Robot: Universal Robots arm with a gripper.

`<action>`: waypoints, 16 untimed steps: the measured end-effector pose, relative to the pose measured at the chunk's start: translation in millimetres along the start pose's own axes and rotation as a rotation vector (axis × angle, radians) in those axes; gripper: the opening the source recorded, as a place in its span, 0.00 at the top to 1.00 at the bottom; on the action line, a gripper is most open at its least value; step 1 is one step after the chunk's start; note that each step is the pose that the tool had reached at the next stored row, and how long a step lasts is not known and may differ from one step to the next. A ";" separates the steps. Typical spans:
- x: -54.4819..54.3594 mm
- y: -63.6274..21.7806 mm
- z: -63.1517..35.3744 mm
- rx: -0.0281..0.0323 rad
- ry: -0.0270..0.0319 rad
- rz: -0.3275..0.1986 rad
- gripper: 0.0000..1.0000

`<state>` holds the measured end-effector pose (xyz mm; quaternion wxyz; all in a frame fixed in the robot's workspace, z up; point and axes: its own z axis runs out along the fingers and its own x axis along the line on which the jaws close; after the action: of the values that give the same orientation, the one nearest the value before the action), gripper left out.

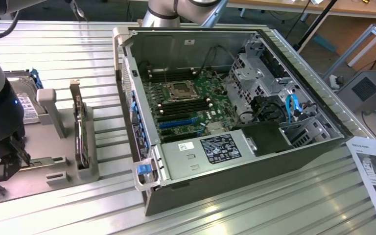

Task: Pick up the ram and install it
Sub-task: 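Pick up the ram and move it above insertion slot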

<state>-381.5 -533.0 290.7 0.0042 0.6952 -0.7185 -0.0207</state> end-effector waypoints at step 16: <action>-1.1 1.7 -48.4 0.0000 -0.0001 0.000 0.87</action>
<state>-381.5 -533.1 339.2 0.0042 0.6952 -0.7185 -0.0208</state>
